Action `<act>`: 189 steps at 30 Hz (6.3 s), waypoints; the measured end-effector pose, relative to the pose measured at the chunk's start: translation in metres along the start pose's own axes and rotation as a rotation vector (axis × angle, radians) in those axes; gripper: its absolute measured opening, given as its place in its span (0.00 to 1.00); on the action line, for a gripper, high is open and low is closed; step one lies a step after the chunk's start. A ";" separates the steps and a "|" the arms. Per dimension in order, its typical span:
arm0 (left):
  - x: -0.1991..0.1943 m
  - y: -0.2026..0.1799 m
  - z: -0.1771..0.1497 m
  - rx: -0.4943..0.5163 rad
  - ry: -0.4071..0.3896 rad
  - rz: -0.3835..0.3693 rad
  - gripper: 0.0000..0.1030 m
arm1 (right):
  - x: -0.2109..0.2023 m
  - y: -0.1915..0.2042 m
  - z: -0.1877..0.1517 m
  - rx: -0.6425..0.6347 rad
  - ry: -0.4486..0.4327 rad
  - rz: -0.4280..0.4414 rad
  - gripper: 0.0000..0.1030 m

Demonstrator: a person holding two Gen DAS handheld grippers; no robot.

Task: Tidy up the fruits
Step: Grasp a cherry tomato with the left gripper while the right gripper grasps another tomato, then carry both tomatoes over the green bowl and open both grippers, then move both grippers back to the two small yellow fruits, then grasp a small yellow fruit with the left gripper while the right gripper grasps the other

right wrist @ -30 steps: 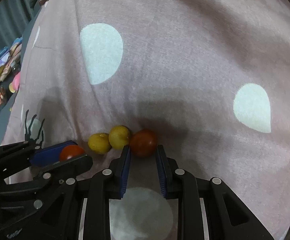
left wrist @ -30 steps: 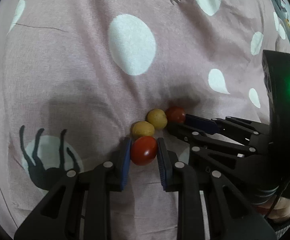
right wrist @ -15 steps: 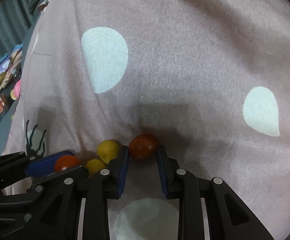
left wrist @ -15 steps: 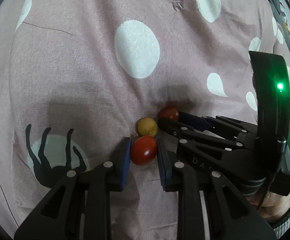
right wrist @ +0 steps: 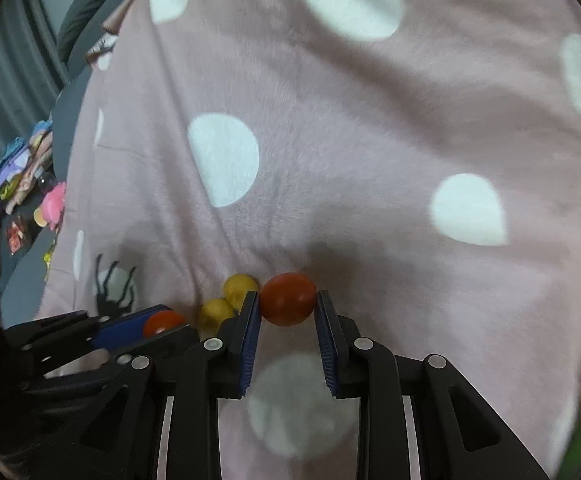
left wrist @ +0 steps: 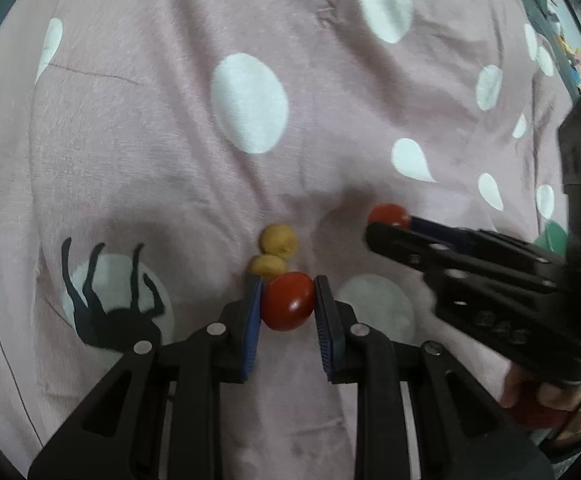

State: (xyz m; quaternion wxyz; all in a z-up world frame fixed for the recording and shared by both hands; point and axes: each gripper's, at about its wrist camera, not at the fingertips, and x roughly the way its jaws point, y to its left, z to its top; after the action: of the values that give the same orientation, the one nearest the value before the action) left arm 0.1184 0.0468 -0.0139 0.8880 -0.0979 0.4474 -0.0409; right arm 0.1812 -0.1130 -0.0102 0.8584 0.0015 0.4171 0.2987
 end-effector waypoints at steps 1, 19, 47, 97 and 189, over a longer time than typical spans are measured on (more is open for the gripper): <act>-0.004 -0.005 -0.002 0.007 -0.002 -0.007 0.24 | -0.008 -0.001 -0.003 0.004 -0.003 -0.004 0.27; -0.045 -0.096 -0.031 0.156 -0.020 -0.113 0.24 | -0.136 -0.017 -0.075 0.110 -0.145 -0.117 0.27; 0.010 -0.283 -0.021 0.460 0.014 -0.274 0.24 | -0.219 -0.125 -0.133 0.319 -0.255 -0.345 0.27; 0.022 -0.288 -0.033 0.504 0.061 -0.208 0.49 | -0.206 -0.135 -0.140 0.370 -0.168 -0.356 0.29; 0.084 0.008 0.049 0.172 0.131 0.038 0.25 | -0.034 -0.006 -0.041 0.034 0.022 0.080 0.43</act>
State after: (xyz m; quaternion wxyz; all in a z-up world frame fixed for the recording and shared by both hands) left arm 0.2080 0.0474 -0.0535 0.8626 -0.0101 0.5011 -0.0685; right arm 0.1385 -0.1450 -0.0145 0.8410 0.0295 0.4313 0.3254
